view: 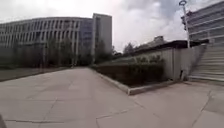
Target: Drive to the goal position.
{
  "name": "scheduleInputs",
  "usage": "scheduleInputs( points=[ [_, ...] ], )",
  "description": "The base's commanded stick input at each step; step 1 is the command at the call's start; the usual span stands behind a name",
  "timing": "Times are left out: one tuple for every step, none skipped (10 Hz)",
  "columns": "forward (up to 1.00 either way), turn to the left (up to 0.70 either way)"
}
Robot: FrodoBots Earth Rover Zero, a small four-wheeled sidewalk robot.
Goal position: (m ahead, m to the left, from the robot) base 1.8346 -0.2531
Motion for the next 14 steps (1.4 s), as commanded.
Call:
scheduleInputs(
  points=[
    [0.7, 0.06],
    [0.7, 0.01],
    [0.7, -0.03],
    [0.7, -0.08],
    [0.7, -0.12],
    [0.7, -0.17],
    [0.7, -0.21],
    [0.7, -0.26],
    [0.7, -0.3],
    [0.7, -0.3],
    [0.7, -0.2],
    [0.7, -0.1],
    [0.7, -0.01],
    [0.7, 0.0]
  ],
)
